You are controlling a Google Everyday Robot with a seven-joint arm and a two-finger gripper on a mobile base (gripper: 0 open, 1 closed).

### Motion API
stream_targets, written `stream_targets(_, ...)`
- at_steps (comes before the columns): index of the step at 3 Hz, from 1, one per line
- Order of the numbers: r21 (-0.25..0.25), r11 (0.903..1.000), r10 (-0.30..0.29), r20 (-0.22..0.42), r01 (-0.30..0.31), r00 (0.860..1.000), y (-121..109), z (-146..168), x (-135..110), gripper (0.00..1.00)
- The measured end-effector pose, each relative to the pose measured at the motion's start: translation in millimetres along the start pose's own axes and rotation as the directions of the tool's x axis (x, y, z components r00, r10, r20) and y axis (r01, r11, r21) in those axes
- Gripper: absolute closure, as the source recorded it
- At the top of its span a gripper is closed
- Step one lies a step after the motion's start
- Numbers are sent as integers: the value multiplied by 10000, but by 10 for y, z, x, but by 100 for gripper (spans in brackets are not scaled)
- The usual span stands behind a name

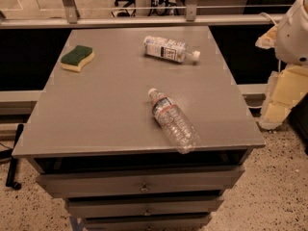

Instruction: Pick water bottle

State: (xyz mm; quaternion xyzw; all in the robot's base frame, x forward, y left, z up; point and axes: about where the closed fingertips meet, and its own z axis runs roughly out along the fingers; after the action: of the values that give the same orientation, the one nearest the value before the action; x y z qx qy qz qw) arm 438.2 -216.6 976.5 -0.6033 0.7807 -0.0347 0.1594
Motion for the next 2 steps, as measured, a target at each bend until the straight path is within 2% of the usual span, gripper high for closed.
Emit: stream_targets(2,5,10000,-43,164,43,9999,-22,-15,-18,0)
